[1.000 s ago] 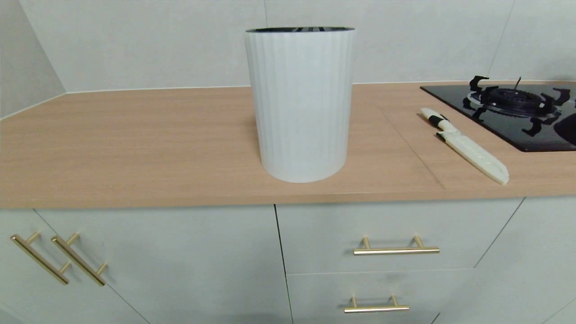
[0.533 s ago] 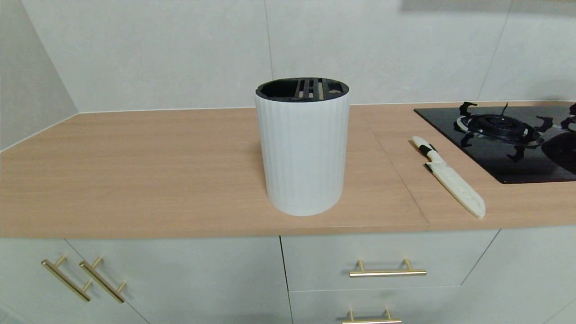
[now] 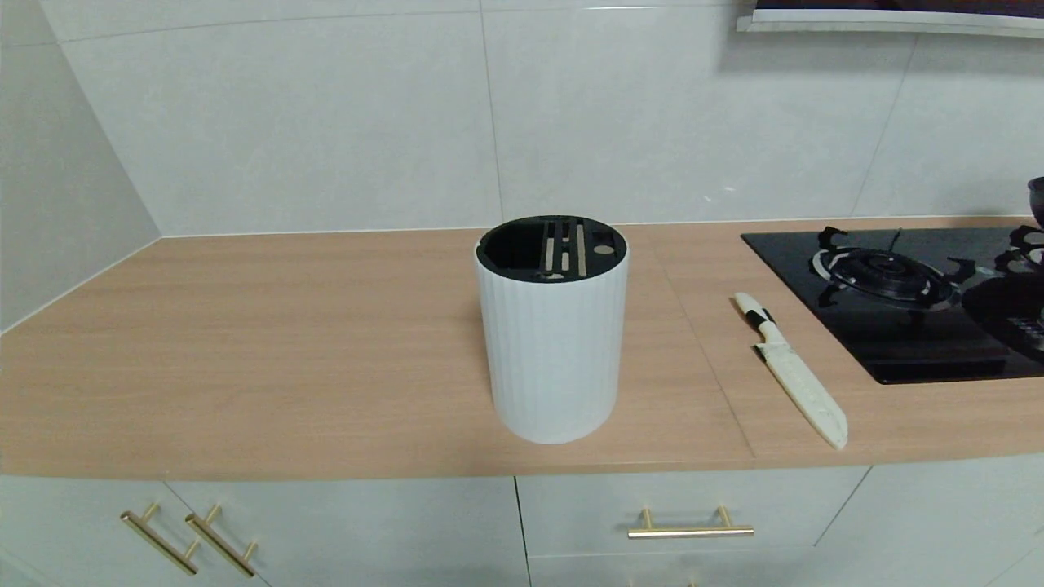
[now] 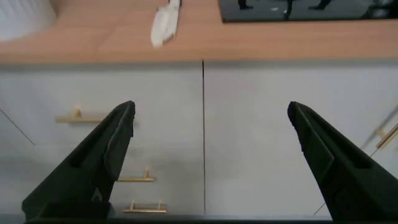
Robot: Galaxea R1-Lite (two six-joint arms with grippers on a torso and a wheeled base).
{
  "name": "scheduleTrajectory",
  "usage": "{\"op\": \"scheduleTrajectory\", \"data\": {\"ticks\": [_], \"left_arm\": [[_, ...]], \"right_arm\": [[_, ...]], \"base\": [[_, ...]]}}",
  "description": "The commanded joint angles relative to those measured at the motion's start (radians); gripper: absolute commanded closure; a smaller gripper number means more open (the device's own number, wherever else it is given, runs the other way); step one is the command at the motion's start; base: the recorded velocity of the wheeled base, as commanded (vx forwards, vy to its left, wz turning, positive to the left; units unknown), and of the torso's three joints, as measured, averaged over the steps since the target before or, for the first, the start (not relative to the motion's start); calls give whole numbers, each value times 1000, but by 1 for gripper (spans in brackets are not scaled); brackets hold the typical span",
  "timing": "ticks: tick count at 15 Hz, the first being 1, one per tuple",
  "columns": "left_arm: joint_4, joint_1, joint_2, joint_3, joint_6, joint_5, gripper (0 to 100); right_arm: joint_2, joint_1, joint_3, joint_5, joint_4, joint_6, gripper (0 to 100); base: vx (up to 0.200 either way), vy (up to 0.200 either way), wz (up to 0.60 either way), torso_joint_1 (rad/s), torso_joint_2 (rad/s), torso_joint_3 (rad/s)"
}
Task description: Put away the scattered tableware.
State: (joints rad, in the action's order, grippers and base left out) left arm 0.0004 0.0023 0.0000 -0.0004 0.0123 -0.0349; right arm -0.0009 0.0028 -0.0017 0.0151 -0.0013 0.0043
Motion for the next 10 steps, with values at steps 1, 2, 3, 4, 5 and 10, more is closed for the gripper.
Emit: {"op": "scheduleTrajectory", "data": {"ticks": [1, 2, 3, 4, 5, 10], "left_arm": [[0, 1, 0, 0, 0, 0, 0], [0, 1, 0, 0, 0, 0, 0], [0, 1, 0, 0, 0, 0, 0], [0, 1, 0, 0, 0, 0, 0], [0, 1, 0, 0, 0, 0, 0], [0, 1, 0, 0, 0, 0, 0]], "right_arm": [[1, 0, 0, 0, 0, 0, 0], [1, 0, 0, 0, 0, 0, 0], [1, 0, 0, 0, 0, 0, 0], [1, 0, 0, 0, 0, 0, 0], [1, 0, 0, 0, 0, 0, 0], [1, 0, 0, 0, 0, 0, 0]], "base": [[0, 0, 0, 237, -505, -286], [0, 0, 0, 237, -530, -305], [0, 0, 0, 242, -525, -290], [0, 0, 0, 242, -535, -290], [0, 0, 0, 256, -559, -300], [0, 0, 0, 268, -572, -303]]}}
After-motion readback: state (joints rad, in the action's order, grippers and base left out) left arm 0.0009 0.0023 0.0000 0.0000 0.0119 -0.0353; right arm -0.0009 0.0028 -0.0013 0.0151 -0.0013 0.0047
